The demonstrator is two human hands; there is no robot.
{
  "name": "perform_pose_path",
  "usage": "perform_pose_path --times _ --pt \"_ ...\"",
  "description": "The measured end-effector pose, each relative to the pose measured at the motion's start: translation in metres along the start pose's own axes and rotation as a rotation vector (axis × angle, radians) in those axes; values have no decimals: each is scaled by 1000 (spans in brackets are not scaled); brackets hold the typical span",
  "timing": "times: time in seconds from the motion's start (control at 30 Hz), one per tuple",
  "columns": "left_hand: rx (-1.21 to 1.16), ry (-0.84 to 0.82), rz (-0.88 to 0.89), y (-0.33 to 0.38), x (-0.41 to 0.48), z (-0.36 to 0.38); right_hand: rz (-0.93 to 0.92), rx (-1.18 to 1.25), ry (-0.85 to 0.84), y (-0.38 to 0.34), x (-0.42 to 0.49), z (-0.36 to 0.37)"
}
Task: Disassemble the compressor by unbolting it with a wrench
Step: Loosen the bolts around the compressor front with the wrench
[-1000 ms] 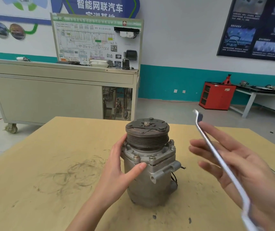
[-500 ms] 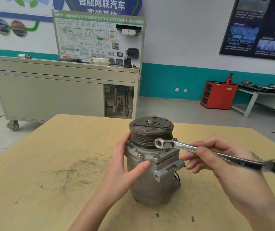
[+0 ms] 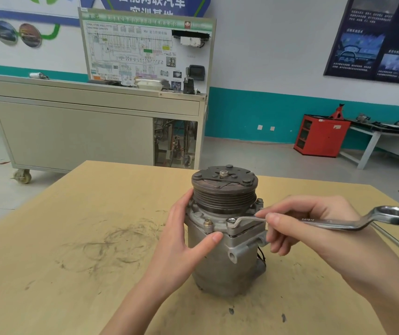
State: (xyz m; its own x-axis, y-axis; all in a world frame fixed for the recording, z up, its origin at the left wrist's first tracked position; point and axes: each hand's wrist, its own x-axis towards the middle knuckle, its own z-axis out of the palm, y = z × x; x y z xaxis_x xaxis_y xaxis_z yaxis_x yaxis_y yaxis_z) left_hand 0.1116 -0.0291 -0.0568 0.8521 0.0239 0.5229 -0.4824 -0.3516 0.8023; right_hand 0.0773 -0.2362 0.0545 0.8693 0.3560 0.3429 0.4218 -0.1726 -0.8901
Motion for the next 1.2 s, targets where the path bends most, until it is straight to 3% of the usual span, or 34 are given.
perform_pose_path --times 0.1,0.27,0.4,0.5,0.63,0.73,0.97,1.07,1.2 --pt "-1 0 0 0 0 0 87 65 -49 7 4 -8" --pt "-8 -2 -3 0 -1 0 393 534 -45 32 28 -22" --pt "-3 -3 -2 0 -1 0 419 789 -30 47 34 -19" --pt "1 -3 -4 0 -1 0 345 752 100 47 28 -19" --pt "16 0 -5 0 -1 0 45 424 236 33 14 -12" --pt "23 1 -2 -1 -1 1 -116 231 254 20 2 5" --pt "35 5 1 -3 -1 2 -214 44 246 27 -18 26" --pt "33 5 -2 -3 -1 2 -200 179 242 36 -17 23" --pt "26 2 -1 -4 -1 2 7 509 182 44 8 10"
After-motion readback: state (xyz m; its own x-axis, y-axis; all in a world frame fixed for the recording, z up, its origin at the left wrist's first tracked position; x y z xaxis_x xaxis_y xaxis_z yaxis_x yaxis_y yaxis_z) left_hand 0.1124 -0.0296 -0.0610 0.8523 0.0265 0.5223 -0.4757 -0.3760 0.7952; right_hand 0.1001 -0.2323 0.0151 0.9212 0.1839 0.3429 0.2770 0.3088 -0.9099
